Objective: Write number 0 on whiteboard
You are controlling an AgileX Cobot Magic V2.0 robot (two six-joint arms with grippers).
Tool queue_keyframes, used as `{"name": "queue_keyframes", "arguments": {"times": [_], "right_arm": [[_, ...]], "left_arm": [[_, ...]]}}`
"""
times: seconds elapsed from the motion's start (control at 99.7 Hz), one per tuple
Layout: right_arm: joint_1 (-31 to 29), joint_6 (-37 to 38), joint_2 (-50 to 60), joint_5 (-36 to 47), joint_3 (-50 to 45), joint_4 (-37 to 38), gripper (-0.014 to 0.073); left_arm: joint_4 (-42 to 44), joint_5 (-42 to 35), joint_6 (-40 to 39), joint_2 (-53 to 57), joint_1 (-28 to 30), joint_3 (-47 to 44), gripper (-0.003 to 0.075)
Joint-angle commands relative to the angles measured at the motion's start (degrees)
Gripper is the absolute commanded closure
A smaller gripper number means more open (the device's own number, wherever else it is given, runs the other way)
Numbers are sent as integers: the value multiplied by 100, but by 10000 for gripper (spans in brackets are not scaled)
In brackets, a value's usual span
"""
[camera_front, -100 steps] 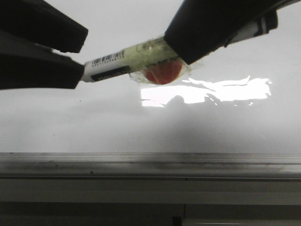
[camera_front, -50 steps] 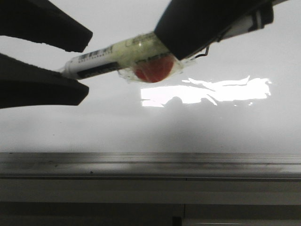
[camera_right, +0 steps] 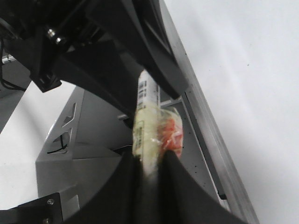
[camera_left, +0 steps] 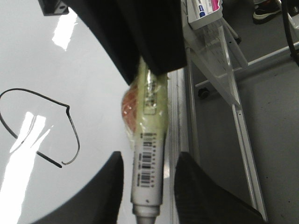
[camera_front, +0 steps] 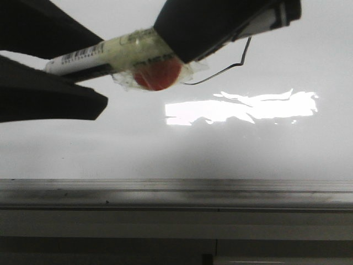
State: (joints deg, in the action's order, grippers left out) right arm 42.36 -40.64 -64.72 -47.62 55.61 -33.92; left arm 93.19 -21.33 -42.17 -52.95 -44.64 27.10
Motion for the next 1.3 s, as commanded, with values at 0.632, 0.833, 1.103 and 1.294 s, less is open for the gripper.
{"name": "queue_keyframes", "arguments": {"times": [0.632,0.833,1.103,1.294], "right_arm": [[21,-48,141,696,192,712,69],[21,-48,540,1353,197,1020,177],[21,-48,854,1401,197,1346,276],[-111,-48,865,1112,124,1494,276]], "left_arm": [[-157,1081,-1882,28,-48,209,740],[-135,2653,-5022,-187,-48,190,740],[-135,3039,-6833,-925,-48,190,740],[-135,3452,-7210,-981,-48,190,740]]}}
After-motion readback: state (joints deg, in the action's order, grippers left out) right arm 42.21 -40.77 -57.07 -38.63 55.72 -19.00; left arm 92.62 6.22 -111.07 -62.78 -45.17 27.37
